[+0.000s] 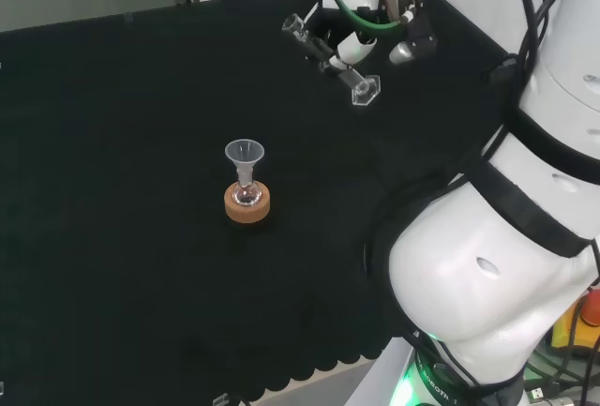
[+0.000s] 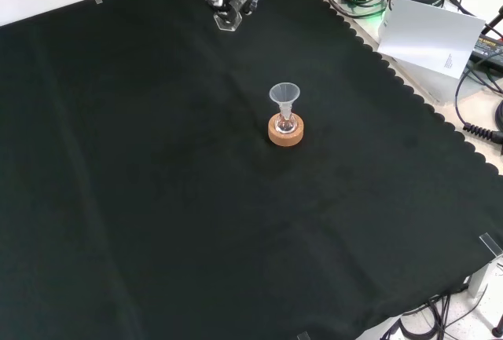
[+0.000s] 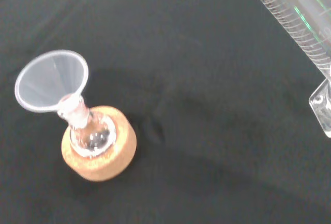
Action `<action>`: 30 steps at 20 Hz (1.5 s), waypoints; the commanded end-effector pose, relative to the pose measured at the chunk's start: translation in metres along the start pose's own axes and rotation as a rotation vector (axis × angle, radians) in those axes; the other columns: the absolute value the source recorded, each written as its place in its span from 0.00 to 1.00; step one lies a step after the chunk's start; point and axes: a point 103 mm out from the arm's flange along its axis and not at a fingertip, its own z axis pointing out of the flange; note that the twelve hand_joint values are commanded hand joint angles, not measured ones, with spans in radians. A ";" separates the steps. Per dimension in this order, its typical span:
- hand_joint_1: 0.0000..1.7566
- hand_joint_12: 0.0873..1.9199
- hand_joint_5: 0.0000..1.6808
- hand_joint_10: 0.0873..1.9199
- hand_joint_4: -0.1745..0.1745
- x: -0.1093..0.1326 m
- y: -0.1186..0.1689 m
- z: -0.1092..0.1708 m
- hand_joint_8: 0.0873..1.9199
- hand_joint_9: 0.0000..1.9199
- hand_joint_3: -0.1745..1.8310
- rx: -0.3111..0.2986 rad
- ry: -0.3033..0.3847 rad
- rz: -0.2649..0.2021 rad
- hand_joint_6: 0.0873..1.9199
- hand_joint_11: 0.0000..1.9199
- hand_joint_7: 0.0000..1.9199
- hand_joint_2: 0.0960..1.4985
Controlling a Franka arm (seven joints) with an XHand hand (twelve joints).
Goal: Put the graduated cylinder back on the table.
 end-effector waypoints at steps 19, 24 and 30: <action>0.73 0.36 0.62 0.00 0.00 0.028 0.101 0.101 0.43 0.77 0.09 -0.255 0.367 -0.188 0.44 0.65 0.56 0.70; 0.73 0.36 0.62 0.00 0.00 0.031 0.114 0.109 0.44 0.77 0.09 -0.278 0.401 -0.200 0.45 0.65 0.56 0.70; 0.72 0.36 0.62 0.00 0.00 0.028 0.130 0.119 0.44 0.77 0.09 -0.319 0.431 -0.193 0.45 0.65 0.56 0.70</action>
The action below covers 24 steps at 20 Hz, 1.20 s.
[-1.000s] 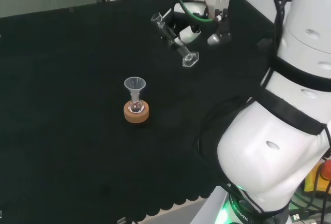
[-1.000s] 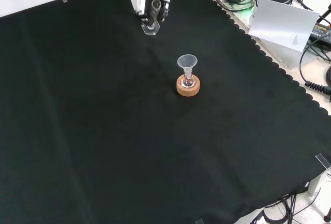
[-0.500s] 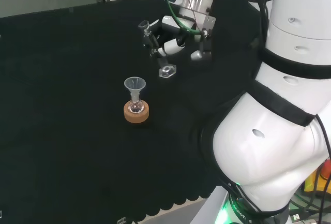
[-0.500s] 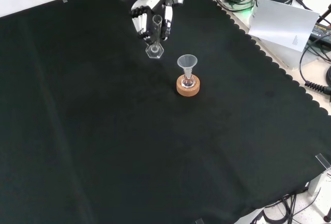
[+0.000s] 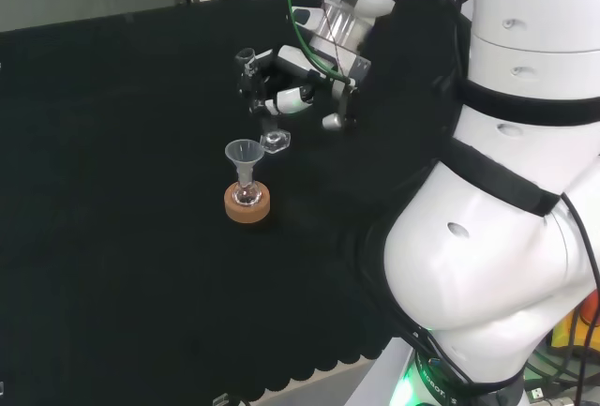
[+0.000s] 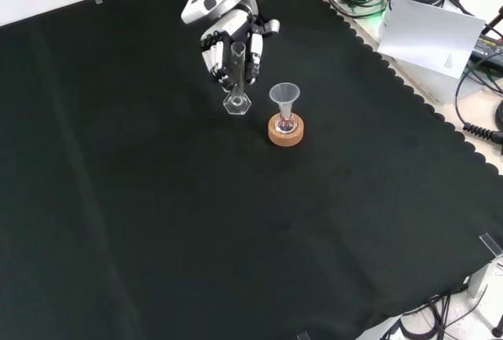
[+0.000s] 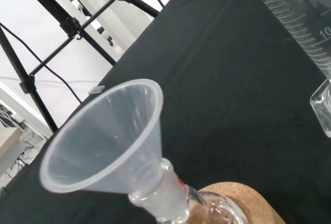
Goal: Put the graduated cylinder back on the table.
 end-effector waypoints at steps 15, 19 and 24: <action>0.72 0.37 0.61 0.00 0.00 -0.034 0.032 0.020 0.44 0.76 0.09 -0.142 0.049 0.010 0.45 0.64 0.55 0.70; 0.72 0.37 0.61 0.00 0.00 -0.042 0.028 0.014 0.45 0.76 0.09 -0.156 0.058 0.009 0.46 0.64 0.55 0.70; 0.72 0.37 0.61 0.00 0.00 -0.047 0.029 0.013 0.45 0.76 0.09 -0.156 0.070 0.015 0.46 0.64 0.55 0.71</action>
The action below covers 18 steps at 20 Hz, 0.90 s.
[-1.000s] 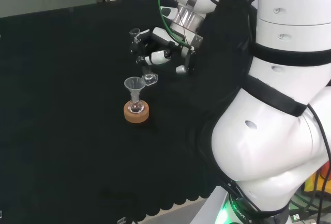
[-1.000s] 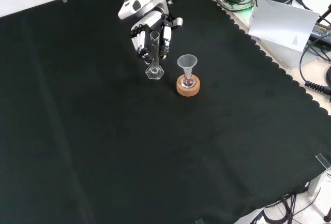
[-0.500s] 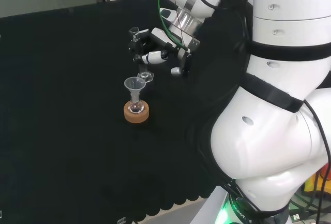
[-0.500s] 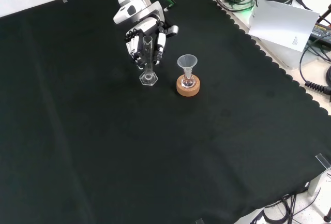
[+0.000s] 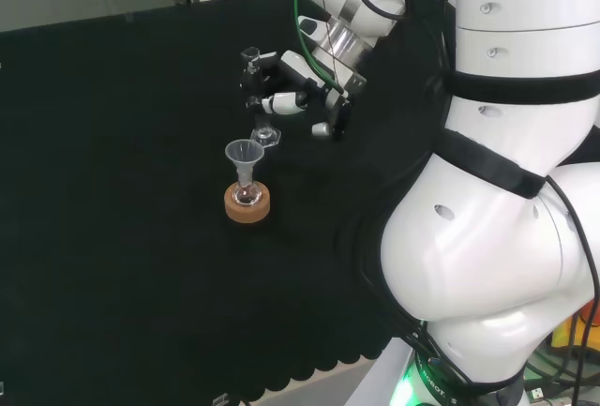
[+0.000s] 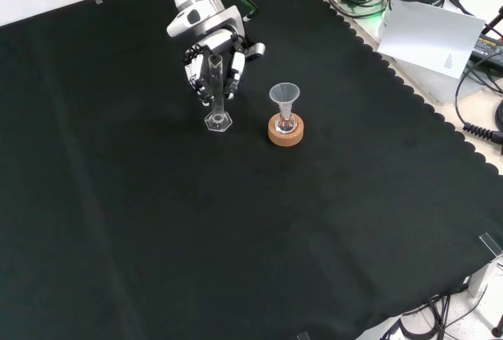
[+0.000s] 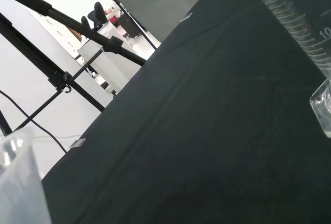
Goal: Put the graduated cylinder back on the table.
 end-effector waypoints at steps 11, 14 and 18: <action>0.72 0.37 0.61 0.00 0.00 -0.010 0.006 0.008 0.45 0.76 0.09 0.005 0.013 0.027 0.46 0.63 0.55 0.71; 0.72 0.37 0.61 0.00 0.00 -0.016 0.010 0.021 0.45 0.76 0.09 0.003 0.010 0.029 0.46 0.63 0.55 0.71; 0.72 0.37 0.61 0.00 0.00 -0.019 0.004 0.015 0.45 0.76 0.09 -0.004 0.007 0.030 0.47 0.63 0.55 0.71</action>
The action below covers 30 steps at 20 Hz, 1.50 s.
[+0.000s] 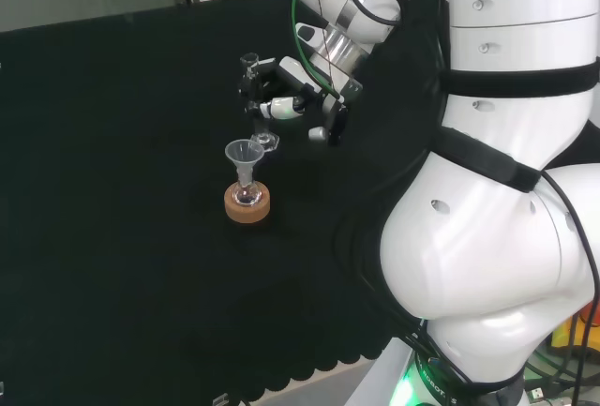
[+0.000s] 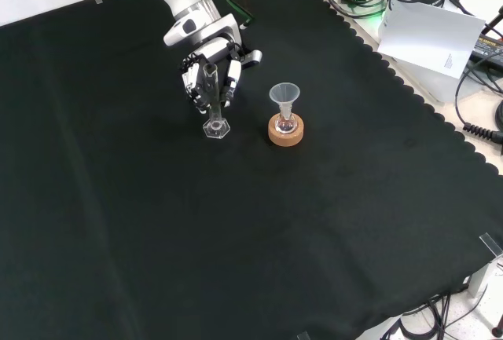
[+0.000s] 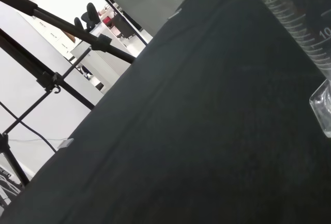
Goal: Put the graduated cylinder back on the table.
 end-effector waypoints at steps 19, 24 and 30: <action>0.71 0.44 0.53 0.00 0.00 -0.013 -0.004 0.007 0.56 0.70 0.09 -0.003 0.034 0.006 0.56 0.56 0.48 0.75; 0.66 0.46 0.55 0.00 0.00 -0.008 -0.001 0.014 0.36 0.68 0.09 0.010 0.028 0.011 0.54 0.55 0.51 0.75; 0.64 0.49 0.57 0.00 0.22 -0.005 0.002 0.019 0.27 0.66 0.09 0.023 0.016 0.015 0.52 0.51 0.51 0.74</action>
